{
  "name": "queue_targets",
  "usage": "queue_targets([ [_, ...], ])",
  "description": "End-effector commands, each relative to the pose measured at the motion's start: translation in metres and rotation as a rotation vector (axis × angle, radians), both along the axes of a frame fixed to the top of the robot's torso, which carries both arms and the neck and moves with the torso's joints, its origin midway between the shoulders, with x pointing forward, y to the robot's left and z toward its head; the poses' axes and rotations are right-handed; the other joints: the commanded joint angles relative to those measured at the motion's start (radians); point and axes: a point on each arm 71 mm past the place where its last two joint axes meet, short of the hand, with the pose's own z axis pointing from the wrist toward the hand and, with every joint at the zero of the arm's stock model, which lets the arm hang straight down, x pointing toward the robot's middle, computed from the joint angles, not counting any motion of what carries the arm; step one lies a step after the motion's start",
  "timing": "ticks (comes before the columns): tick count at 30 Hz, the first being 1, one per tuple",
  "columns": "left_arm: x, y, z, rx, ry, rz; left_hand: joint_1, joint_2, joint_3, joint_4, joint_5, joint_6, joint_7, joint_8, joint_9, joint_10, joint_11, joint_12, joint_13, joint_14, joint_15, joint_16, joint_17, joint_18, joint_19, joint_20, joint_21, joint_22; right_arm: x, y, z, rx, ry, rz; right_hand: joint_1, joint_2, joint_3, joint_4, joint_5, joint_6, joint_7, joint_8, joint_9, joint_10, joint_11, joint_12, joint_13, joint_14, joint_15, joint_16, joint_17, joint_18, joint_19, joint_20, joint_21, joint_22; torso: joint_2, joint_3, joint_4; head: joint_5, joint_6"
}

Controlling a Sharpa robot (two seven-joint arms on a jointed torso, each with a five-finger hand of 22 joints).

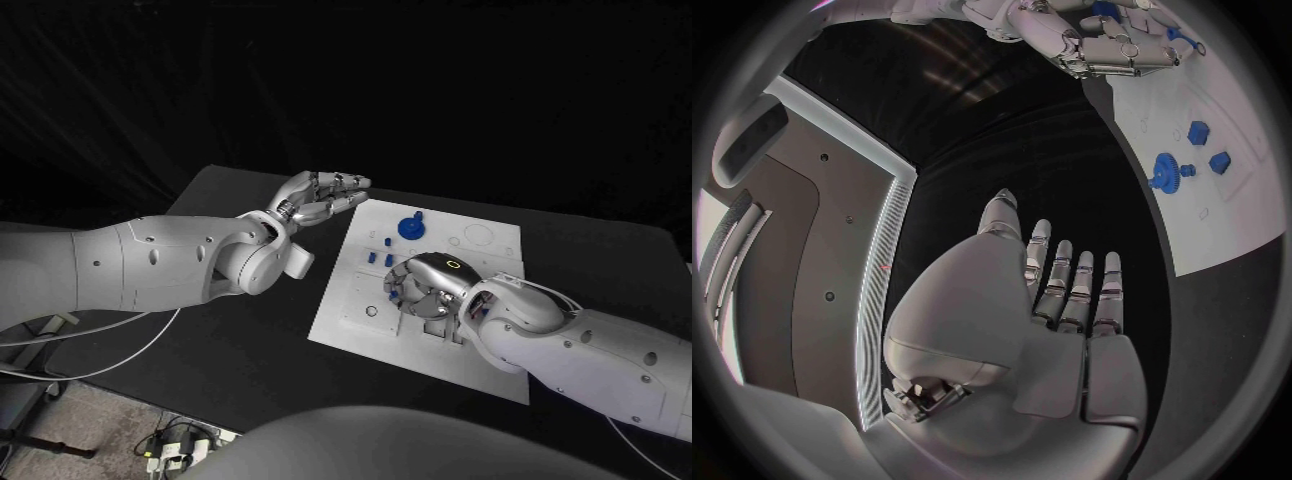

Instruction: Assemble the parts on the task board

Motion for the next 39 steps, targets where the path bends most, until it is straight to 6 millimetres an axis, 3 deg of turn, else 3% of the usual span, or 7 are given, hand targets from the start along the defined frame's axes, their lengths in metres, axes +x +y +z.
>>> queue_targets([
  [1,-0.0008,-0.0027,-0.0006,-0.008,0.001,-0.022,0.009,0.002,0.005,-0.001,0.004,-0.004,0.007,0.001,0.000,-0.003,0.003,0.003,-0.001,0.002,0.002,0.006,0.001,0.018,-0.002,0.009,0.002,-0.001,-0.0008,0.0011,-0.0003,0.003,-0.003,0.009,-0.004,0.001,0.007,-0.001,0.002,-0.001,0.004,-0.005,-0.001,0.008,-0.002,-0.004,-0.001,0.019,0.005,-0.001,0.103,0.006,0.003,0.005,0.000,0.174,0.000,-0.0001,-0.0004,0.000,0.000],
  [39,-0.0023,-0.0042,-0.0045,-0.011,0.022,-0.035,0.026,0.004,0.007,-0.002,0.010,-0.005,0.011,0.002,0.000,-0.007,0.009,0.006,-0.001,0.017,0.018,0.027,0.003,0.019,0.010,0.022,0.005,0.004,-0.0010,-0.0010,-0.0078,-0.022,-0.006,0.007,-0.003,0.003,0.011,-0.003,0.002,0.001,0.005,-0.011,-0.003,0.007,0.000,-0.010,-0.008,0.016,0.006,-0.004,0.098,0.007,-0.001,0.007,-0.004,0.172,0.000,0.0000,-0.0004,0.008,0.000],
])
